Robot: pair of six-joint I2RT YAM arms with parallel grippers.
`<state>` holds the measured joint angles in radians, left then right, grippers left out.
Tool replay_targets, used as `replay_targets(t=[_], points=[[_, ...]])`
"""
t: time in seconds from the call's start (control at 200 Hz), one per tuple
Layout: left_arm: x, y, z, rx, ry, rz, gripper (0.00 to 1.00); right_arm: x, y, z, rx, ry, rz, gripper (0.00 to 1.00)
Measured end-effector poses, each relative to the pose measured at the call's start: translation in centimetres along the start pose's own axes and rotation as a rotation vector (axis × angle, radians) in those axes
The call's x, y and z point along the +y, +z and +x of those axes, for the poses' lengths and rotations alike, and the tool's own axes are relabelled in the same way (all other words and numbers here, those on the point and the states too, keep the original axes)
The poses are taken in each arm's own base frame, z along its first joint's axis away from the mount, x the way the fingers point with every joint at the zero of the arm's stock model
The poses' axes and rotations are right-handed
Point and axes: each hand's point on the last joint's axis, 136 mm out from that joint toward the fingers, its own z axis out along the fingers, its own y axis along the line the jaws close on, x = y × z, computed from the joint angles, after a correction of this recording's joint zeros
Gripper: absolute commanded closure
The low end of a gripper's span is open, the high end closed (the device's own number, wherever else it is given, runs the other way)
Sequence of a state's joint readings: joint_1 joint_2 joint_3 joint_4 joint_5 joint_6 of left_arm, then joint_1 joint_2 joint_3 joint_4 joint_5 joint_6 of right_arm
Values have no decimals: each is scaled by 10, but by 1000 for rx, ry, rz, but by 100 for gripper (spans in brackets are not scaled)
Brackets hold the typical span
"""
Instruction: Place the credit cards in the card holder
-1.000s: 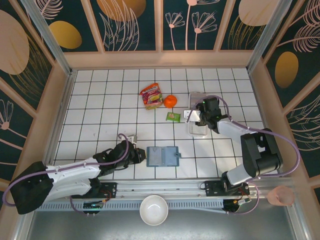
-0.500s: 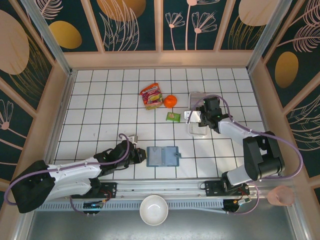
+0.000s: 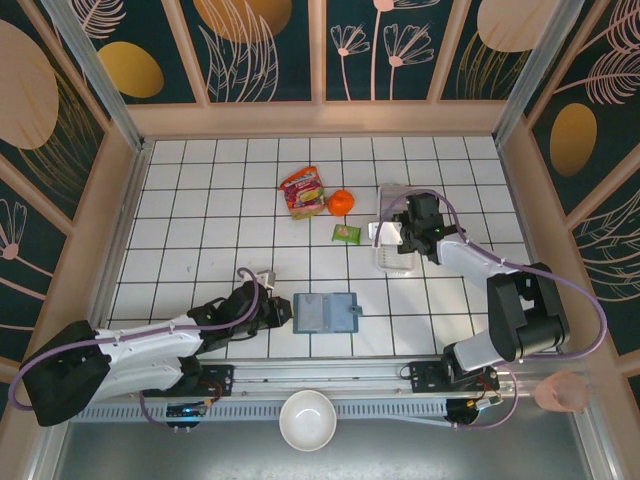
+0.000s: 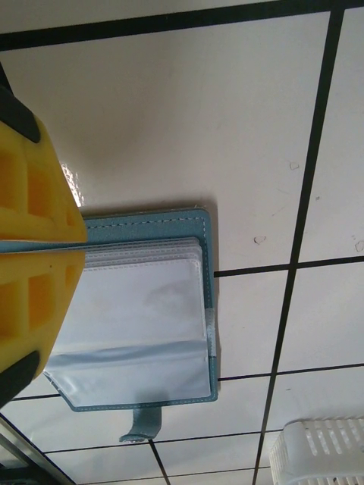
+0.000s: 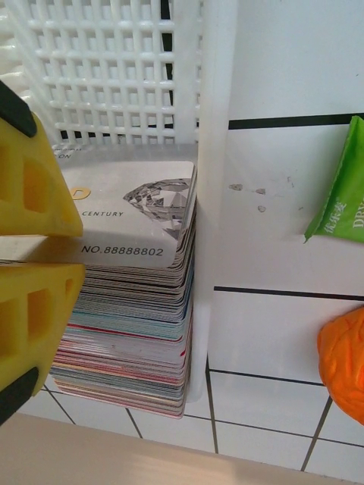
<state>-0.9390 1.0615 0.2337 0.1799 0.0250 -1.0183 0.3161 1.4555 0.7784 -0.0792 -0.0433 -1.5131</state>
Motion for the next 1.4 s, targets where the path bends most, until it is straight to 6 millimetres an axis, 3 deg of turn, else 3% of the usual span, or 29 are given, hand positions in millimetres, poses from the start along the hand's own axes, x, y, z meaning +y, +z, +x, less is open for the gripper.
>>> replay_targets(t=[0.11, 0.405, 0.751, 1.396], points=[[0, 0, 0, 0, 0, 0, 90, 0, 0, 0, 0, 0, 0, 85], [1, 0, 0, 0, 0, 0, 90, 4, -1, 0, 1, 3, -26, 100], [2, 0, 1, 2, 0, -3, 90, 3, -7, -1, 4, 35, -63, 100], [0, 0, 4, 18, 0, 7, 90, 3, -51, -16, -43, 201, -95, 100]])
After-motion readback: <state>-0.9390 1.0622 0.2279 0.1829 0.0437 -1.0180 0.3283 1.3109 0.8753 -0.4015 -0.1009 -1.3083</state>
